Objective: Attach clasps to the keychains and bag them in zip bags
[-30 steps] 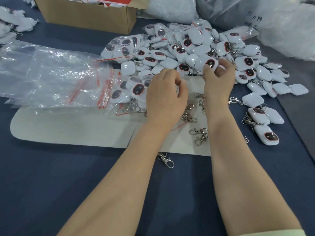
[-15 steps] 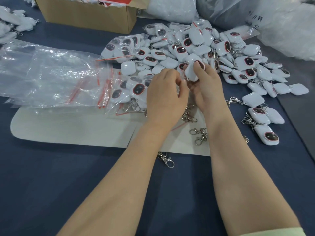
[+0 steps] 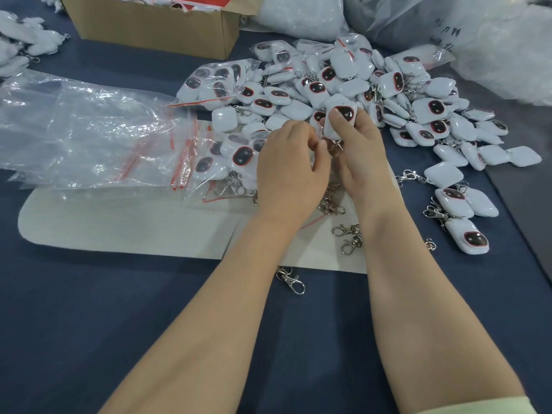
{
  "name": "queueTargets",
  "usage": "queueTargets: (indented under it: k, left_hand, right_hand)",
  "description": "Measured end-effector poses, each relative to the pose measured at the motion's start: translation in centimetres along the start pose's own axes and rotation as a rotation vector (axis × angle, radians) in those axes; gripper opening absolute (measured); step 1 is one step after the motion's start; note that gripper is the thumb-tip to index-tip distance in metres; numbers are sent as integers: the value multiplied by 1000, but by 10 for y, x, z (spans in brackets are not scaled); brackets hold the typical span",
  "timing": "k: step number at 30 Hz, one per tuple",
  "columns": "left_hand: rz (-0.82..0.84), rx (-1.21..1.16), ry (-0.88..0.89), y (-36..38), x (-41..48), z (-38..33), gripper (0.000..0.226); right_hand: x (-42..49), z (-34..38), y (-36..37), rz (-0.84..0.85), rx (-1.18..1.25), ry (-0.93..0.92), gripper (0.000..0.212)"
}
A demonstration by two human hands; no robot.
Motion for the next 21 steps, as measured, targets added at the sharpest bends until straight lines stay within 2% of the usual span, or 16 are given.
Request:
queueTargets:
  k: [7, 12, 17, 21]
  left_hand:
    - [-1, -4, -1, 0, 0, -1, 10]
    - [7, -2, -2, 0, 0, -1, 10]
    - [8, 2, 2, 0, -1, 0, 9]
    - [4, 0, 2, 0, -1, 0, 9]
  right_hand:
    - [-1, -1, 0, 16, -12, -19, 13]
    - [2, -1, -1, -22, -35, -5, 8]
    - [5, -5, -3, -72, 74, 79, 21]
    - [5, -4, -4, -65, 5, 32, 26]
Point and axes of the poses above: each hand's wrist, its own x-axis towards the middle knuckle, its own y-axis out of the palm, z = x × y, the point moved 5 cm from there along x, towards the middle knuckle, and after that the axes turned 7 degrees about y, right-handed, at the moved point
